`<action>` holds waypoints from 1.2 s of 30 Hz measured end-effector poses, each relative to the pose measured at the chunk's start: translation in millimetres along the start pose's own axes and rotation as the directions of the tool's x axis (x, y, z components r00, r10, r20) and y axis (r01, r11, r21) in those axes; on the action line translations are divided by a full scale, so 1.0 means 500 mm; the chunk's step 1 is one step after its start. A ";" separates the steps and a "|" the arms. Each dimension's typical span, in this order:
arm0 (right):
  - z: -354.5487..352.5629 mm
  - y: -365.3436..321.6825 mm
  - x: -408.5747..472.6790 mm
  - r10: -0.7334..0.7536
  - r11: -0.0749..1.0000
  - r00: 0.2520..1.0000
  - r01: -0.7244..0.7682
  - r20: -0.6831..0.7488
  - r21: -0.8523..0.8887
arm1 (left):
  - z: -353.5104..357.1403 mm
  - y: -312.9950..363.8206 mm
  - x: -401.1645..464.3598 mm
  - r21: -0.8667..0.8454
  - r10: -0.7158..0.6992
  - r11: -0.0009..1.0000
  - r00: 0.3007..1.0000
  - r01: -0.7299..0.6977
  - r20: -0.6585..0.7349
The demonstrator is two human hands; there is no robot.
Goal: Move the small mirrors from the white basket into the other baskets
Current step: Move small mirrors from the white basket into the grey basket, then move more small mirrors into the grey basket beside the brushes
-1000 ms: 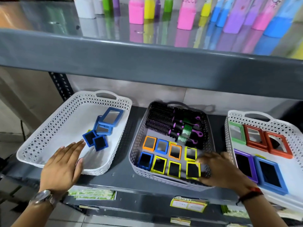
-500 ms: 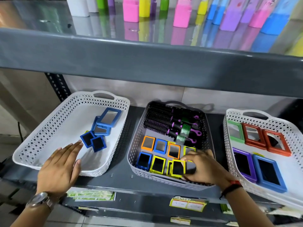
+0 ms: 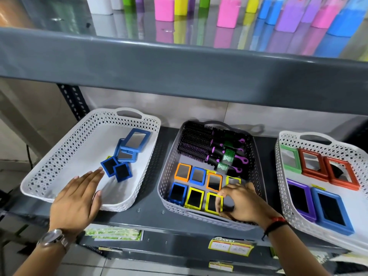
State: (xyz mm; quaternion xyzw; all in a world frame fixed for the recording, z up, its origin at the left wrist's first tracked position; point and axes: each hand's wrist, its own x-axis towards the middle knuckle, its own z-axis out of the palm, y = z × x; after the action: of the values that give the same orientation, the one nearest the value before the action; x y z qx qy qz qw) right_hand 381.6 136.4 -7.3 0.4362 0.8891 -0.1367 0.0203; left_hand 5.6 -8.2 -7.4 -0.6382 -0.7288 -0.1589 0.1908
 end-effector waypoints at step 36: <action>-0.011 -0.432 0.401 -0.463 0.808 0.867 0.498 0.184 -0.315 | 0.005 -0.009 -0.001 -0.058 0.019 0.998 1.000 -0.018 0.013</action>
State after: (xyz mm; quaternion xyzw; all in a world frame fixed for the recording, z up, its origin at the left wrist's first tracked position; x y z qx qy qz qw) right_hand 89.1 166.6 15.7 0.1787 0.9781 0.0029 0.1067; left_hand 0.9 -8.2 -9.7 -0.6513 -0.7191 -0.1737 0.1687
